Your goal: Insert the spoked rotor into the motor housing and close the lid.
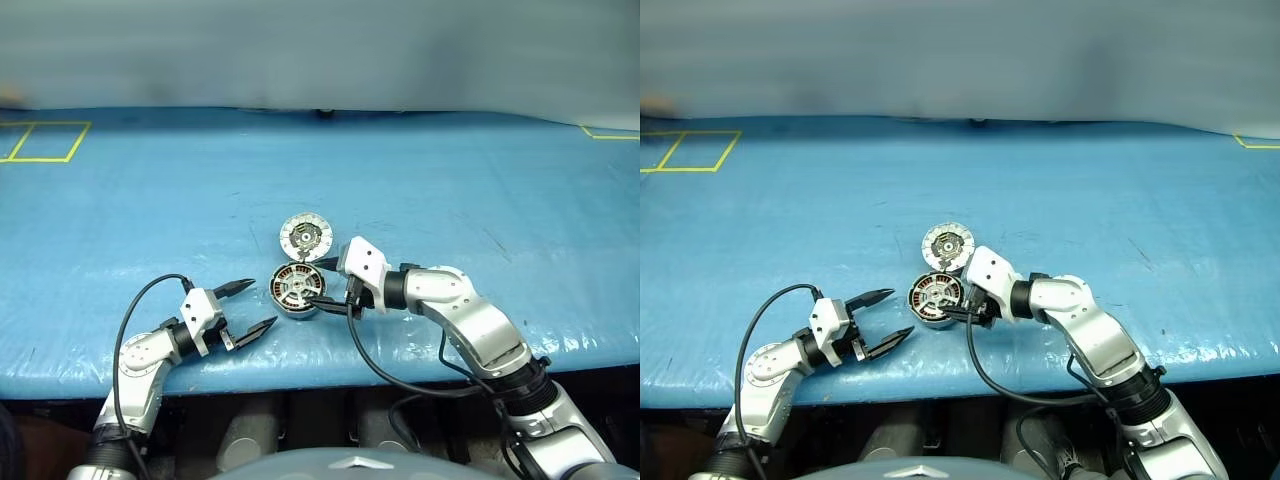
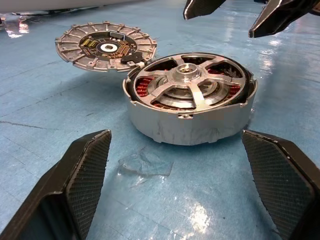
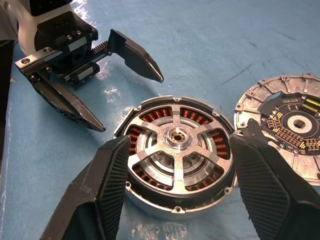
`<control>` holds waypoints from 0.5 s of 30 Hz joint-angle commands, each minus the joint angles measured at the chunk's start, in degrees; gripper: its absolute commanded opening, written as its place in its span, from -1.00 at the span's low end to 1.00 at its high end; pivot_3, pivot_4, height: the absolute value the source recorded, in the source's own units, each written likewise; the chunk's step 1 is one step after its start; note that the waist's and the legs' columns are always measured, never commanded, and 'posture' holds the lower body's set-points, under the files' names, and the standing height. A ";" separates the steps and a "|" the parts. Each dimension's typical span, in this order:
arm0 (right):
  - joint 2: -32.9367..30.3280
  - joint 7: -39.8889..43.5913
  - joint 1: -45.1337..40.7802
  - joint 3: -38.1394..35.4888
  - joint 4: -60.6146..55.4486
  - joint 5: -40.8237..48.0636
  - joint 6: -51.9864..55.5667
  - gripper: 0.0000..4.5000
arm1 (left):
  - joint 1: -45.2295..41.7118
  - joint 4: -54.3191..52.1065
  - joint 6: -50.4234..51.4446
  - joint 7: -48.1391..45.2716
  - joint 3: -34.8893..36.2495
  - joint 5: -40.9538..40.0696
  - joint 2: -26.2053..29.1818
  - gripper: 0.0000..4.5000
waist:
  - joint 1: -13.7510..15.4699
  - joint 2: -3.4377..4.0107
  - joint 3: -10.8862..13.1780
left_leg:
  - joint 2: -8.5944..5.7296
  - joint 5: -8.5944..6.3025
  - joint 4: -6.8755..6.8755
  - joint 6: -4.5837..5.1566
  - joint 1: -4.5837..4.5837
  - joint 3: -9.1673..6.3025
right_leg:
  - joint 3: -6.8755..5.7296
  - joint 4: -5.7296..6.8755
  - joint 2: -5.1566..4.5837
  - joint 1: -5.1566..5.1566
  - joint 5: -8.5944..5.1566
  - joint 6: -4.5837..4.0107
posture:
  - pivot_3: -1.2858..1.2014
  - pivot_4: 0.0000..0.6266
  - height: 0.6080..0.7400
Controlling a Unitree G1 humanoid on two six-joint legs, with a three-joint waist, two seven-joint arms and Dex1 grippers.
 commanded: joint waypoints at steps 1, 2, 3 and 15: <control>0.98 -0.38 -0.63 -1.41 -0.83 1.01 -1.05 0.41 | -0.08 -0.42 -1.08 0.22 0.37 -0.08 0.16 0.97 | 0.00 0.00 0.00 | 0.00 0.00 0.00 0.00 0.00 0.00 | 0.00 0.00 0.00 0.00 0.00 0.00 | 0.03 -0.52 1.00; 1.38 -0.55 -0.64 -1.65 -0.62 1.26 -0.97 0.41 | -0.05 -0.41 -1.09 0.26 0.35 -0.06 0.17 0.97 | 0.00 0.00 0.00 | 0.00 0.00 0.00 0.00 0.00 0.00 | 0.00 0.00 0.00 0.00 0.00 0.00 | 0.03 -0.52 1.00; 1.77 -0.70 -0.66 -1.86 -0.38 1.46 -0.89 0.41 | -0.04 -0.41 -1.08 0.29 0.34 -0.05 0.17 0.97 | 0.00 0.00 0.00 | 0.00 0.00 0.00 0.00 0.00 0.00 | 0.00 0.00 0.00 0.00 0.00 0.00 | 0.03 -0.52 1.00; 6.76 -2.96 -1.67 -0.73 6.80 0.06 -1.83 -0.71 | 0.01 -0.41 -1.56 0.85 0.52 0.15 0.39 0.97 | -0.03 0.00 0.00 | -0.01 0.00 0.00 0.00 0.01 0.00 | -0.01 0.01 0.02 0.00 0.01 -0.02 | 0.03 -0.52 1.00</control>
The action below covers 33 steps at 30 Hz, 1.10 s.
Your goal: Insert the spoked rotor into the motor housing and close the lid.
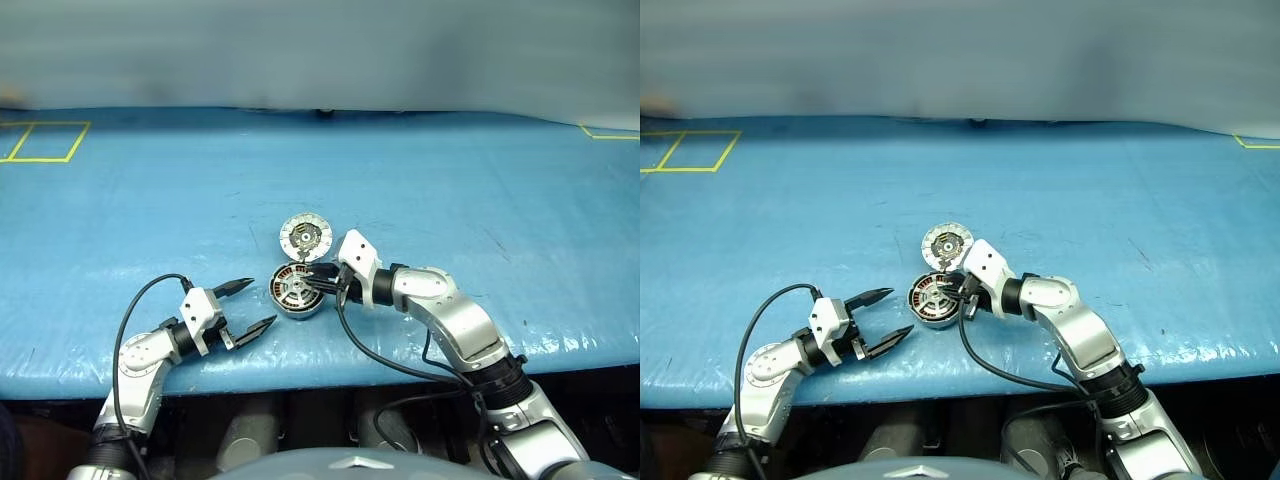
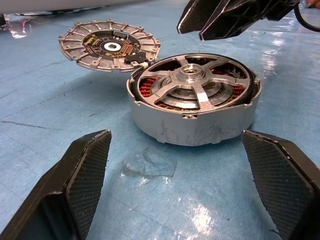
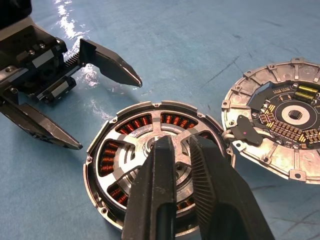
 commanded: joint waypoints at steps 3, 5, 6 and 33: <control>0.17 0.34 -0.95 1.34 0.35 -1.34 -1.46 -0.71 | 0.08 -0.45 -1.45 0.33 0.51 0.13 0.31 0.97 | -0.04 0.00 0.00 | 0.00 0.00 0.00 0.00 0.01 0.00 | 0.00 0.01 0.01 0.00 0.00 0.00 | 0.03 -0.52 1.00; 0.06 0.43 -0.77 1.99 0.88 -1.86 -1.47 -0.71 | 0.12 -0.48 -1.49 0.38 0.52 0.14 0.32 0.97 | -0.06 0.00 0.00 | 0.00 0.00 0.01 0.00 0.01 0.01 | 0.00 0.01 0.01 0.01 0.00 0.00 | 0.03 -0.52 1.00; 0.16 0.50 -0.62 2.20 0.92 -1.89 -1.35 -0.71 | 0.15 -0.51 -1.51 0.40 0.53 0.13 0.31 0.97 | -0.06 0.00 0.00 | 0.00 0.00 0.01 0.00 0.01 0.00 | 0.00 0.01 0.01 0.01 0.00 0.00 | 0.03 -0.52 1.00; -0.09 -1.60 0.86 1.34 -1.65 -2.97 0.43 -0.98 | -0.12 0.14 -1.94 1.04 0.02 0.39 -0.01 0.97 | -0.29 -0.01 -0.03 | 0.00 0.01 0.00 -0.02 0.04 -0.01 | -0.01 0.03 0.01 0.01 -0.01 0.00 | 0.03 -0.52 1.00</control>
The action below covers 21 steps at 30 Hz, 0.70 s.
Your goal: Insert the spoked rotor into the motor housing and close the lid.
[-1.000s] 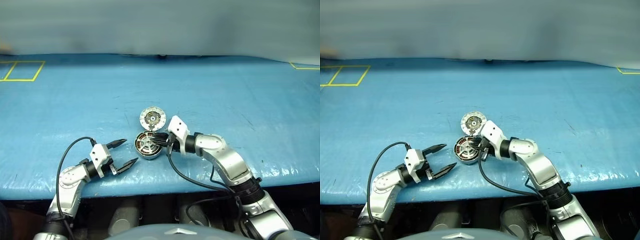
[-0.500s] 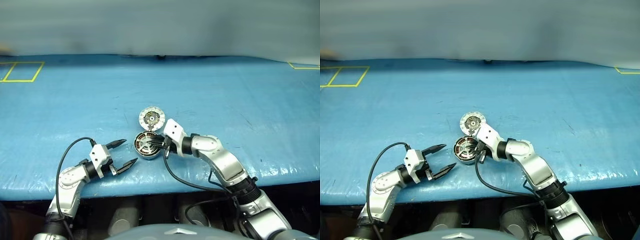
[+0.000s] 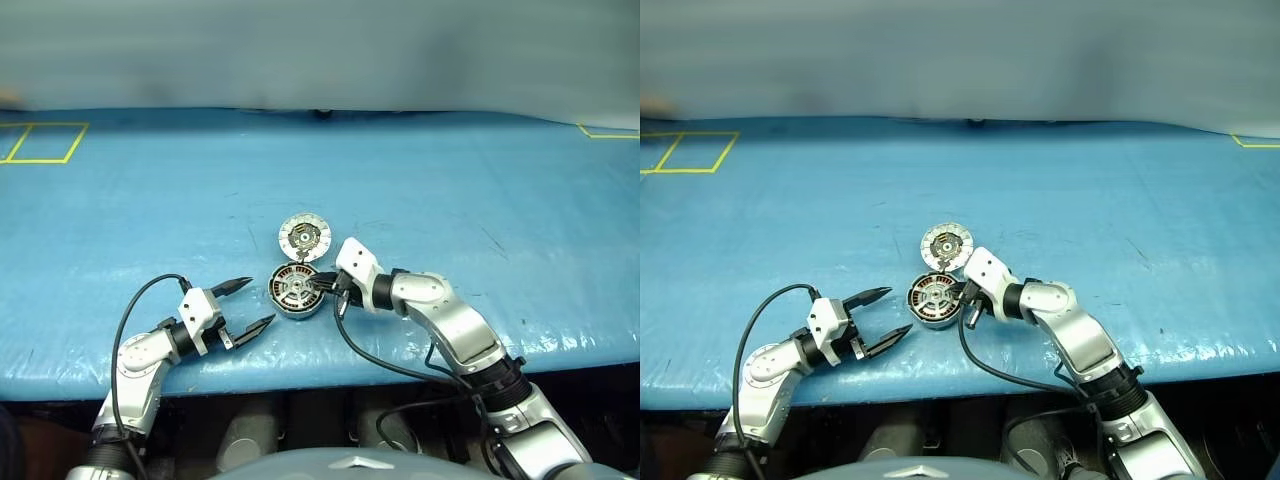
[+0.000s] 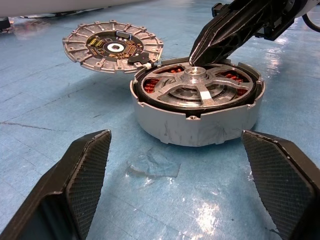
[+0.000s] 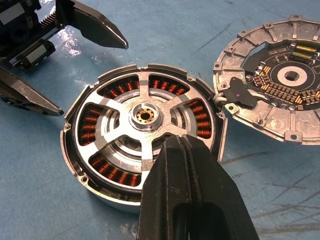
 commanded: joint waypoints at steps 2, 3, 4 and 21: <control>1.45 -0.16 0.01 -0.94 -2.39 1.52 -0.25 -0.98 | -0.15 -0.10 -1.17 0.10 -0.01 0.15 -0.21 0.97 | -0.05 0.00 0.00 | 0.00 0.00 0.00 0.00 0.00 0.00 | 0.00 0.00 0.00 0.00 0.00 0.01 | 0.03 -0.52 1.00; 1.63 -0.01 0.09 -1.08 -2.73 1.89 -0.16 -0.98 | -0.10 -0.09 -1.20 0.13 -0.01 0.13 -0.20 0.97 | -0.05 0.00 0.00 | 0.00 0.00 0.00 0.00 0.00 0.00 | 0.00 0.00 0.00 0.00 0.00 0.00 | 0.03 -0.52 1.00; 1.71 0.00 0.14 -1.07 -3.00 1.91 -0.06 -0.98 | -0.04 -0.10 -1.21 0.14 0.00 0.12 -0.18 0.97 | -0.07 0.00 0.00 | 0.00 0.00 0.00 0.00 0.00 0.00 | 0.00 0.00 0.00 0.00 0.00 0.00 | 0.03 -0.52 1.00; 1.70 -0.02 0.73 2.75 0.05 -0.11 0.29 -0.98 | -0.24 0.20 -1.45 0.19 -0.05 0.08 -0.29 0.97 | -0.09 0.00 0.00 | 0.00 0.00 0.00 0.00 0.01 0.00 | 0.00 0.00 0.00 0.00 0.00 0.00 | 0.03 -0.52 1.00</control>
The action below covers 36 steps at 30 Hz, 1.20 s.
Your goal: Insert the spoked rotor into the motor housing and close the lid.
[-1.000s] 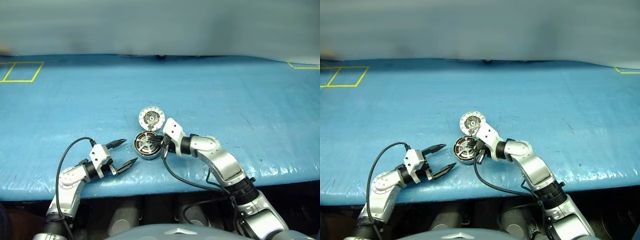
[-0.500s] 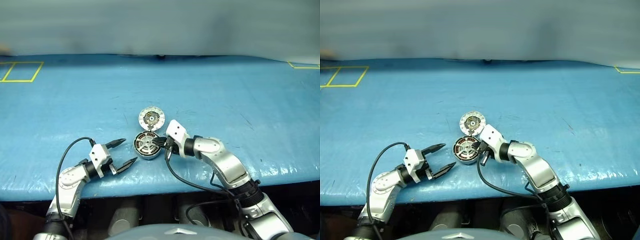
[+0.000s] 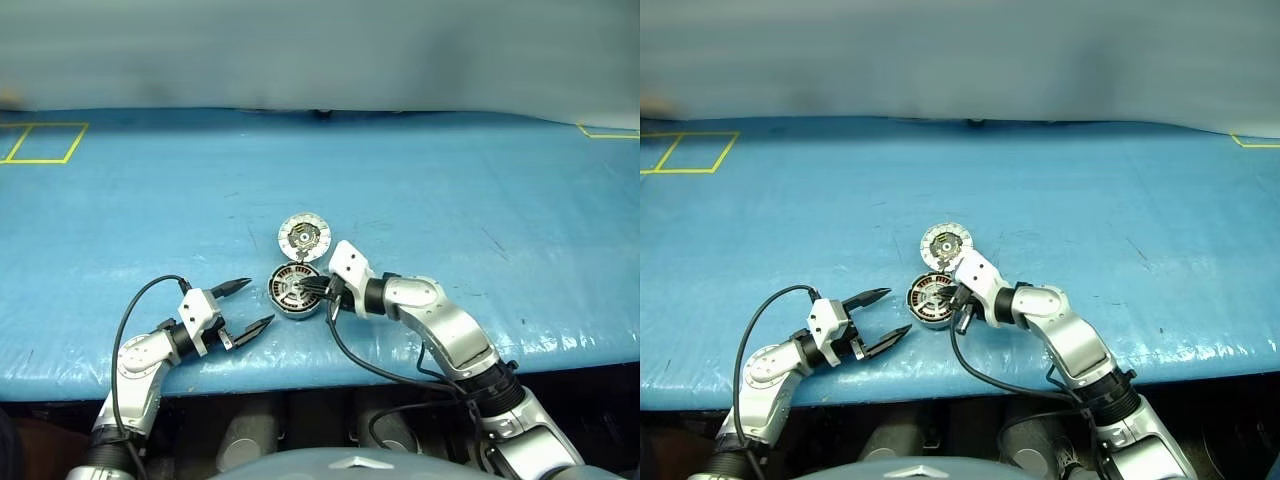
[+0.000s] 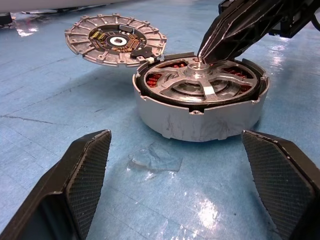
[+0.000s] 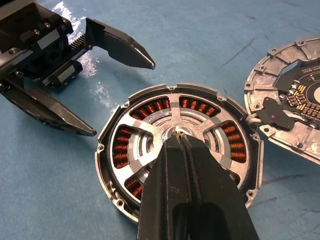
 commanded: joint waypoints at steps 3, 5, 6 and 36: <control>-0.70 -0.01 0.06 2.28 0.18 -2.15 0.04 -0.98 | -0.24 -0.43 -1.32 0.02 0.00 0.11 -0.26 0.97 | -0.02 -0.01 -0.01 | 0.00 0.00 0.00 0.00 0.02 0.00 | 0.00 0.00 0.00 0.01 0.00 0.01 | 0.03 -0.52 1.00; -0.59 0.14 0.13 2.08 -0.17 -2.09 -0.48 -0.98 | -0.22 -0.42 -1.30 0.04 0.00 0.10 -0.28 0.97 | -0.04 0.00 -0.01 | 0.00 0.00 0.00 0.00 0.02 0.00 | 0.00 0.00 0.00 0.02 -0.01 0.01 | 0.03 -0.52 1.00; -0.27 0.17 0.14 1.29 -0.66 -1.41 -0.65 -0.98 | -0.21 -0.42 -1.27 0.02 0.00 0.07 -0.27 0.97 | -0.05 -0.01 -0.01 | 0.00 0.00 0.00 0.00 0.03 0.00 | 0.00 0.00 0.00 0.02 -0.01 0.02 | 0.03 -0.52 1.00; 8.59 -7.72 -19.76 -18.20 41.39 0.23 -12.79 -0.98 | -1.32 0.90 -2.49 -0.19 -0.34 -0.15 -0.92 0.97 | -0.51 0.06 0.04 | -0.02 0.21 -0.06 0.28 0.02 0.04 | 0.01 0.03 0.29 -0.01 0.03 -0.03 | 0.03 -0.52 1.00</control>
